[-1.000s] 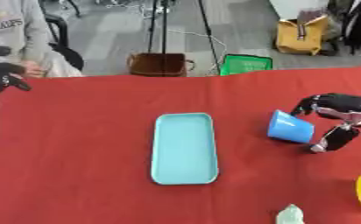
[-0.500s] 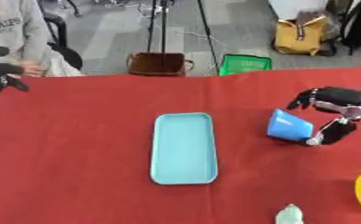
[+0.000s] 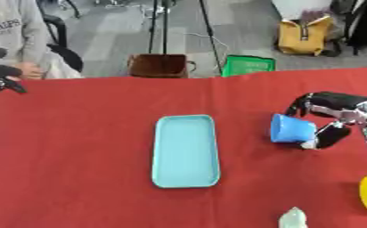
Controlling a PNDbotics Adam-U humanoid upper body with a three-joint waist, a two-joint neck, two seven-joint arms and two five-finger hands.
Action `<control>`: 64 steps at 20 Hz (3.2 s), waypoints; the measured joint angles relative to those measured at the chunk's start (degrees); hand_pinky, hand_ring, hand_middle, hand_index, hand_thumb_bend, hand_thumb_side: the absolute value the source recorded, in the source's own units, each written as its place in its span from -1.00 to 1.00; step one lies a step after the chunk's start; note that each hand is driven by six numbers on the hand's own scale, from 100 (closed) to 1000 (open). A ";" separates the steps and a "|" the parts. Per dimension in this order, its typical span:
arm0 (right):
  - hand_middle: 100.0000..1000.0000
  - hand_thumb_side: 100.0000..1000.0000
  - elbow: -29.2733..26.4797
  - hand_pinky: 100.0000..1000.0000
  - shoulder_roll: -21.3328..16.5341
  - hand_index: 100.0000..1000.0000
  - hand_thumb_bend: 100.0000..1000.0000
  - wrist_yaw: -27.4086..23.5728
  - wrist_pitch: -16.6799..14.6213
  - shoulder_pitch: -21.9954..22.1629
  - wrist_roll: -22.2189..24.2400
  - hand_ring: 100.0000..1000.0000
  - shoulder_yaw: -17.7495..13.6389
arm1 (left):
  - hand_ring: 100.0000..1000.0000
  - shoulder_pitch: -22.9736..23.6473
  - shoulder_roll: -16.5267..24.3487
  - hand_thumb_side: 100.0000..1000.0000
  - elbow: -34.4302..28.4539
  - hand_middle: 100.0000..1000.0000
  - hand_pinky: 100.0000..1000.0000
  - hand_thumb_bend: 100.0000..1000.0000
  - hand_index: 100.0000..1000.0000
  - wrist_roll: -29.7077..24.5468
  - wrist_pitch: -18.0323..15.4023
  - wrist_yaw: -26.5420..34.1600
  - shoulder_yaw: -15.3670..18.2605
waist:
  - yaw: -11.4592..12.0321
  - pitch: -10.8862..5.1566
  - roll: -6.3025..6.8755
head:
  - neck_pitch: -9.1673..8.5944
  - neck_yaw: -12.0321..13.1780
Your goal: Pick up objects on the table and place them in the box.
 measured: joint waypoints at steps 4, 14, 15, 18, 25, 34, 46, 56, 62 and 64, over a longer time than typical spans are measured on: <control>-0.05 -0.70 -0.02 -0.04 0.07 0.00 -0.25 -0.06 -0.23 0.01 -0.23 -0.02 0.01 | 0.24 0.00 0.00 0.49 0.00 0.42 -0.07 0.00 0.57 -0.16 -0.03 0.08 -0.13 | 0.00 0.00 0.00 | -0.01 0.00; -0.14 -0.74 -4.14 -0.10 0.50 -0.15 -0.27 -3.59 -3.69 0.18 -3.69 -0.10 1.23 | 0.24 0.00 0.00 0.49 0.00 0.41 -0.07 0.01 0.57 -0.26 0.07 0.22 -0.22 | -0.18 -0.01 -0.28 | -0.01 0.00; -0.14 -0.74 -5.28 -0.10 0.57 -0.15 -0.27 -4.45 -4.11 0.07 -4.11 -0.10 1.66 | 0.24 0.00 0.00 0.49 0.00 0.41 -0.07 0.01 0.57 -0.27 0.08 0.23 -0.26 | -0.18 -0.01 -0.32 | -0.01 0.00; -0.13 -0.74 -8.97 -0.08 0.90 -0.14 -0.26 -7.46 -4.75 -0.26 -4.75 -0.10 3.29 | 0.24 -0.01 0.00 0.48 0.00 0.41 -0.07 0.01 0.57 -0.30 0.09 0.26 -0.29 | -0.08 -0.01 -0.32 | -0.01 -0.03; -0.12 -0.73 -13.99 -0.07 4.58 -0.14 -0.27 -12.57 -3.16 -1.55 -3.16 -0.08 6.47 | 0.24 -0.57 0.00 0.47 0.00 0.41 -0.07 0.02 0.57 -0.61 0.10 0.77 -0.65 | 1.96 -0.05 -0.82 | -0.02 -0.92; -0.11 -0.72 -13.97 -0.07 11.35 -0.13 -0.27 -11.66 -0.89 -0.87 -0.89 -0.07 8.12 | 0.24 -1.68 0.00 0.46 0.00 0.41 -0.06 0.02 0.57 -1.57 -0.15 1.92 -1.27 | 5.25 -0.06 -1.00 | -0.50 -2.32; 0.50 -0.16 -11.50 0.33 13.54 0.71 0.12 -2.82 -1.06 1.52 -1.06 0.44 8.54 | 0.24 -2.08 0.00 0.46 0.00 0.41 -0.06 0.03 0.58 -1.84 0.01 2.26 -1.36 | 5.00 -0.05 -1.17 | -0.67 -2.41; 0.55 0.04 -17.89 0.34 12.44 0.83 0.31 -14.45 -0.68 1.43 -0.68 0.48 9.91 | 0.24 -1.73 0.00 0.46 0.00 0.41 -0.06 0.04 0.58 -1.83 0.09 2.26 -1.36 | 3.84 -0.48 -1.31 | -0.65 -1.79; 0.55 -0.06 -26.01 0.32 9.90 0.84 0.26 -26.55 -0.78 0.97 -0.78 0.48 9.44 | 0.24 -1.36 0.00 0.46 0.00 0.41 -0.07 0.04 0.58 -1.79 0.14 2.24 -1.34 | 3.15 -0.90 -1.42 | -0.44 -1.22; 0.56 -0.07 -28.87 0.31 8.88 0.84 0.25 -30.27 -1.59 1.41 -1.59 0.49 8.78 | 0.24 -1.11 0.00 0.46 0.00 0.41 -0.07 0.04 0.57 -1.69 0.24 2.18 -1.34 | 2.38 -0.93 -1.49 | -0.41 -0.86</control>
